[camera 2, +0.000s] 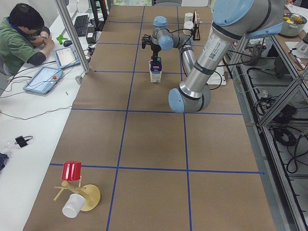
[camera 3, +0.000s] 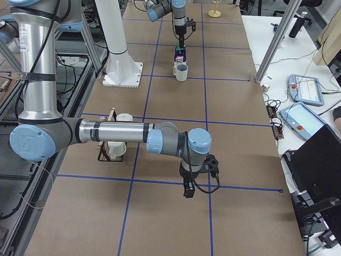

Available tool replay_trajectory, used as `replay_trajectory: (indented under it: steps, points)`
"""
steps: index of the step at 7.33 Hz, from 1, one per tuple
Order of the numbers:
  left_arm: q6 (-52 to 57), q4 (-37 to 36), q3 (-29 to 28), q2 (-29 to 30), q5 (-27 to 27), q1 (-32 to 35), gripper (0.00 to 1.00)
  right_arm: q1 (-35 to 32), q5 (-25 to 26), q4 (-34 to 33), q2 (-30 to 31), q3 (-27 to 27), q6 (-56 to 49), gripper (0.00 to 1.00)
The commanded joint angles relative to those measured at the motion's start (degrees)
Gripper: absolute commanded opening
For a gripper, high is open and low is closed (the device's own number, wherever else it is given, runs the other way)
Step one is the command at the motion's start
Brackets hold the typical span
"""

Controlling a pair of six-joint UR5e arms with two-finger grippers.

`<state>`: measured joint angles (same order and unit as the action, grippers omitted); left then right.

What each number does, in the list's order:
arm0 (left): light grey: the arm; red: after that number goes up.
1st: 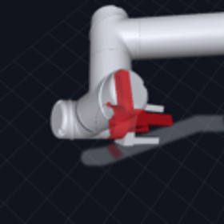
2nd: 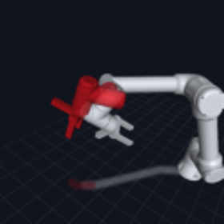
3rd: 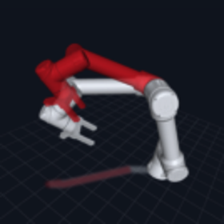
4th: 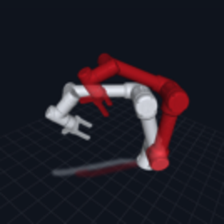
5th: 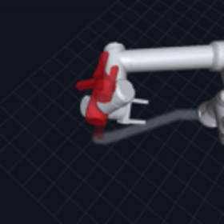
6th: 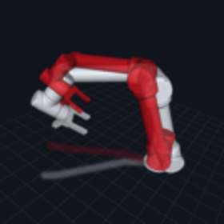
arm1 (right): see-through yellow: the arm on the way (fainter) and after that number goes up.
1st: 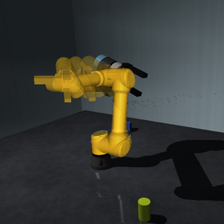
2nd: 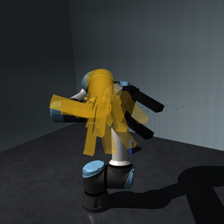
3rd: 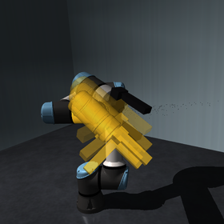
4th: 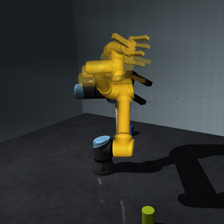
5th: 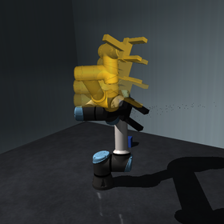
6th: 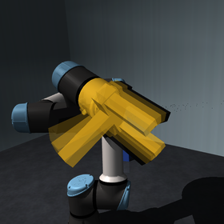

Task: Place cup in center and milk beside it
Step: 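Release the milk carton and withdraw the left arm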

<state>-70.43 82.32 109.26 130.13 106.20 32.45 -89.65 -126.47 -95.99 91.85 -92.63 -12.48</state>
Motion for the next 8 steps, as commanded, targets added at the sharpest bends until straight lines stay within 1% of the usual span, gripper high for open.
replay_trajectory:
  steps: [1, 2, 3, 4, 5, 6, 7, 8]
  points:
    - [5.51, -5.04, 3.49, -0.32, 0.49, 4.26, 0.98, 0.0, 0.0, 0.28, 0.0, 0.0, 0.0, 1.0]
    - [16.01, -8.11, 4.55, -2.41, 4.15, 8.81, 0.98, 0.0, 0.0, 0.28, 0.09, 0.17, 0.0, 1.0]
    - [25.68, -8.05, 5.0, -7.3, 9.15, 15.29, 0.98, 0.0, 0.09, 0.28, 0.09, 0.43, 0.0, 1.0]
    - [40.74, -8.4, 4.39, -11.79, 12.24, 21.8, 0.98, 0.0, 0.09, 0.28, 0.09, 0.52, 0.0, 1.0]
    - [54.29, -8.14, 2.12, -17.75, 17.06, 29.61, 0.98, 0.0, 0.0, 0.28, 0.17, 0.52, 0.0, 1.0]
    - [66.0, -8.32, -0.16, -23.12, 17.89, 35.34, 0.98, 0.0, 0.09, 0.28, 0.26, 0.61, 0.0, 1.0]
    - [75.08, -8.14, -5.15, -24.91, 20.25, 42.45, 0.98, 0.0, 0.09, 0.28, 0.44, 0.7, -0.09, 1.0]
    - [84.57, -7.71, -11.29, -25.1, 22.45, 47.83, 0.98, 0.0, 0.09, 0.28, 0.53, 0.7, -0.09, 1.0]
